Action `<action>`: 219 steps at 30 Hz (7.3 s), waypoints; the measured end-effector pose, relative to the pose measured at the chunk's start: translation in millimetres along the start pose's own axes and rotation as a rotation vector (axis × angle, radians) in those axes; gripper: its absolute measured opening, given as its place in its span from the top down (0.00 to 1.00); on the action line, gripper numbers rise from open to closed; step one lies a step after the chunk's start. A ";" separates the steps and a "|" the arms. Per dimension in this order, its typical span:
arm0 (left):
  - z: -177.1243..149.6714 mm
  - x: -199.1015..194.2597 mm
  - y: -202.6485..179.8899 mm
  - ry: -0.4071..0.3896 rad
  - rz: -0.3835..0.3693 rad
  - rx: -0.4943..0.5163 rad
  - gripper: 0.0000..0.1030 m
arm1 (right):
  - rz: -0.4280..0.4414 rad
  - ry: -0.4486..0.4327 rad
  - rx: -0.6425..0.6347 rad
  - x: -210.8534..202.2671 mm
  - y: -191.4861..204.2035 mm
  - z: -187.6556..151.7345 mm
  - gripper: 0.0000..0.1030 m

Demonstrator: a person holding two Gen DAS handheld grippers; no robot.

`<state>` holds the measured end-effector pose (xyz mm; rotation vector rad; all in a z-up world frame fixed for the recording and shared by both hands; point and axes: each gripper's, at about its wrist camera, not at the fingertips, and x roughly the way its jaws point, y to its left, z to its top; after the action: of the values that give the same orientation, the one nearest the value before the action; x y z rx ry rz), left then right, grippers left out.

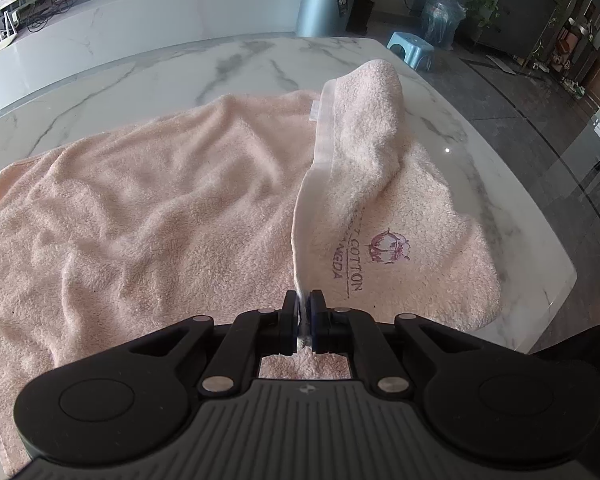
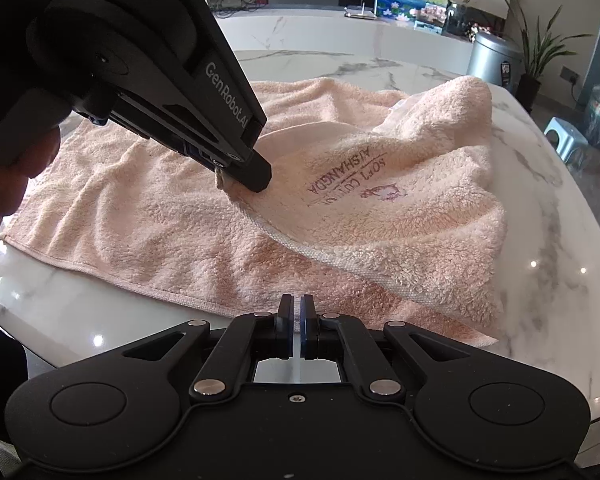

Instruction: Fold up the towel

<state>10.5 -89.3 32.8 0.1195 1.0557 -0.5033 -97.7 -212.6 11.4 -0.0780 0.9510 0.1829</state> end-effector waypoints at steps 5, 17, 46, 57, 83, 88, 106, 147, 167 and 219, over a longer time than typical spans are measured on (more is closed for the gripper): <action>0.0 -1.9 1.9 -0.004 -0.002 0.045 0.96 | -0.001 0.009 -0.027 2.7 -0.7 -0.4 0.99; 1.5 -13.9 5.9 -0.043 -0.037 0.122 0.96 | 0.030 -0.034 -0.031 -0.9 -6.5 -2.7 0.99; -48.4 -90.4 125.1 -0.165 0.231 -0.233 0.95 | 0.048 -0.021 -0.049 4.0 8.9 -4.8 0.99; -86.2 -103.7 156.3 -0.137 0.310 -0.358 0.95 | 0.052 -0.020 -0.045 6.6 7.2 -2.7 1.00; -137.9 -85.1 130.2 -0.020 0.329 -0.436 0.95 | -0.046 -0.006 0.032 7.4 -16.7 -1.8 1.00; -139.8 -67.2 127.9 -0.005 0.345 -0.414 0.94 | -0.068 -0.002 0.030 6.3 -19.5 -3.2 1.00; -89.7 -20.0 103.2 -0.035 0.266 -0.211 0.94 | -0.223 0.018 0.209 0.3 -94.2 -11.8 1.00; -142.2 -61.4 116.3 -0.006 0.217 -0.296 0.92 | 0.067 0.134 -0.170 -28.8 -132.1 123.4 0.81; -130.3 -56.1 108.6 0.076 0.228 -0.150 0.92 | 0.335 0.371 -0.830 109.6 -60.6 251.9 0.72; -119.5 -44.7 101.4 0.177 0.230 -0.043 0.92 | 0.440 0.654 -1.618 174.8 17.3 230.3 0.89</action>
<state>-57.0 54.6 -2.9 0.2478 1.2081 -0.2652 182.8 -140.6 2.7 -1.4928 1.2308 1.3688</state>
